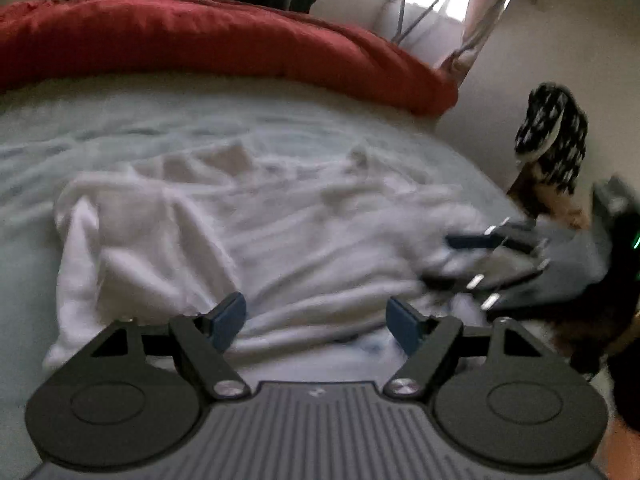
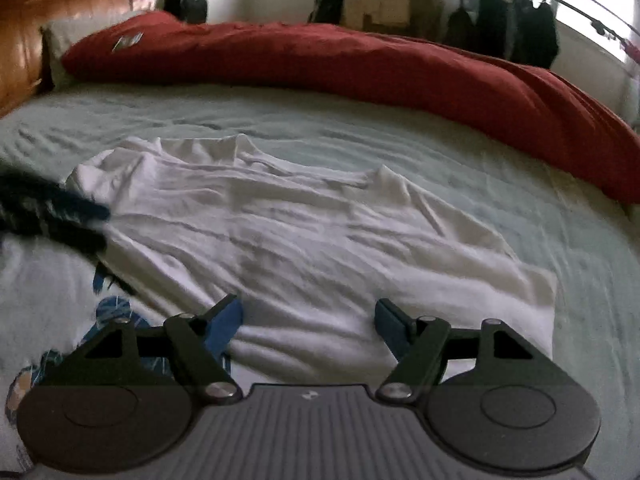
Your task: Fold clothes
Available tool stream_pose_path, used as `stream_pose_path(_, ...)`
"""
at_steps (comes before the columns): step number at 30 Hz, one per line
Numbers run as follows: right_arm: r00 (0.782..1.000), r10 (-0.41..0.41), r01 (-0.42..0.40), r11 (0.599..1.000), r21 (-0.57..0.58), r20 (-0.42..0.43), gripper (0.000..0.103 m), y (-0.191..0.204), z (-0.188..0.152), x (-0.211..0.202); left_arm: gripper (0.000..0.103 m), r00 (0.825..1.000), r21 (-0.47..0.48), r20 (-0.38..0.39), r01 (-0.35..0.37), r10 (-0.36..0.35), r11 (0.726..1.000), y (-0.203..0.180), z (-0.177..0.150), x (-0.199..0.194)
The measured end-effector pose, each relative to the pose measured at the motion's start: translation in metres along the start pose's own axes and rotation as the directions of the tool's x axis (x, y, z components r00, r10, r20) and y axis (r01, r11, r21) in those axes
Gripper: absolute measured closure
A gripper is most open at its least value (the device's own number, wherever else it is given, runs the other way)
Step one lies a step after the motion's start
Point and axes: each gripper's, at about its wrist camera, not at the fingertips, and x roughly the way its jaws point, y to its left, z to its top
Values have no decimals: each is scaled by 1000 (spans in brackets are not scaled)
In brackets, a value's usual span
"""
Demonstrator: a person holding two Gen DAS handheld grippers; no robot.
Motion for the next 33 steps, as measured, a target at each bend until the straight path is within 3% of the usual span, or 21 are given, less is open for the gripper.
stream_pose_path(4, 1000, 12, -11, 1000, 20, -22, 25, -8, 0, -22, 26, 999, -26, -27, -36, 36, 999, -10, 10, -22)
stream_pose_path(8, 999, 50, -49, 999, 16, -15, 24, -9, 3, -68, 25, 996, 39, -40, -81, 82, 996, -38, 19, -58)
stream_pose_path(11, 994, 107, -107, 994, 29, -18, 19, -7, -9, -105, 18, 995, 93, -71, -64, 71, 994, -66, 7, -82)
stream_pose_path(16, 990, 127, -127, 992, 2, -55, 19, 20, -63, -139, 18, 989, 204, -123, -62, 89, 977, -110, -62, -106)
stream_pose_path(21, 991, 98, -102, 994, -44, -92, 19, 54, -128, -160, 18, 981, 147, -179, -43, 69, 988, -123, -138, -126)
stream_pose_path(24, 995, 54, -60, 996, -72, -79, 12, 70, -162, -175, 18, 982, 186, -120, -123, 147, 975, -134, -174, -146)
stream_pose_path(27, 999, 11, -14, 998, -64, -41, 4, 78, -189, -191, 16, 983, 110, -98, -146, 157, 983, -135, -193, -167)
stream_pose_path(33, 999, 21, -25, 996, 91, 45, 1, 73, -200, -210, 16, 977, 80, 10, -214, 214, 974, -143, -195, -188)
